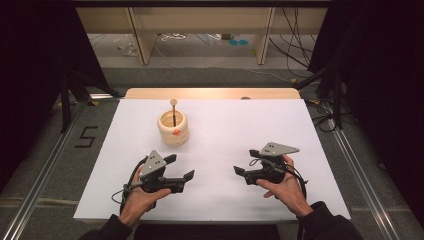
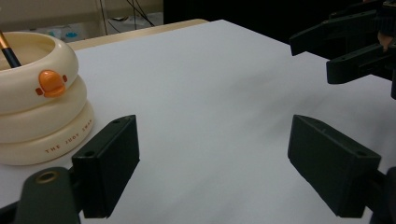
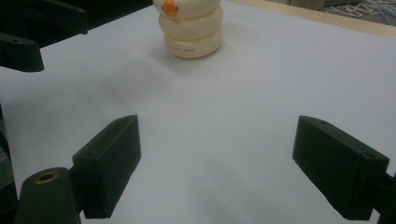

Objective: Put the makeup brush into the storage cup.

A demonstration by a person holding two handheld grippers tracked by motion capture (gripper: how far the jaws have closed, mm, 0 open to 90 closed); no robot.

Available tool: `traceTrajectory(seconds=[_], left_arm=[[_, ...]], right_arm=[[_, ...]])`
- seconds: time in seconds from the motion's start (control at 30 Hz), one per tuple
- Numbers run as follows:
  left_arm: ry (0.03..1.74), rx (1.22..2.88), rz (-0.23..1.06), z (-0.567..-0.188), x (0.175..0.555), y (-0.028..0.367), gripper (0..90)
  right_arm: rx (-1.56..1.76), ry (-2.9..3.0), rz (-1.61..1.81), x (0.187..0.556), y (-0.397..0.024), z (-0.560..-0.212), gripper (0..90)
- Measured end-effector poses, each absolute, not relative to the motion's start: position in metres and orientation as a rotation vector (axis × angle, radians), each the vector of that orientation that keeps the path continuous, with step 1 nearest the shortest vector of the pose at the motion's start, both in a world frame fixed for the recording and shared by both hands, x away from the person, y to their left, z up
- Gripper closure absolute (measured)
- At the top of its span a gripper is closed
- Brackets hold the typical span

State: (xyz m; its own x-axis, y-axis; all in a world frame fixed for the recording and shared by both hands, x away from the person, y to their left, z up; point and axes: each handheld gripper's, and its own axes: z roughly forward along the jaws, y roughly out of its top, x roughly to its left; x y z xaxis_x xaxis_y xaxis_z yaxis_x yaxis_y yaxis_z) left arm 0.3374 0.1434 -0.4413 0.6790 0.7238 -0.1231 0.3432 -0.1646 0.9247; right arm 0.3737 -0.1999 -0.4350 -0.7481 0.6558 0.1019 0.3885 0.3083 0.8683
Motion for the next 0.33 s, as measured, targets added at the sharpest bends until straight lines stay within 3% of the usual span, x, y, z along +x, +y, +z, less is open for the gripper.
traceTrajectory(seconds=[0.33], left_arm=[[0.859, 1.765, 0.42, -0.4418, 0.3378, 0.1434, 16.4]], right_arm=[[0.947, 2.311, 1.415, 0.3737, -0.1996, -0.435, 15.9]])
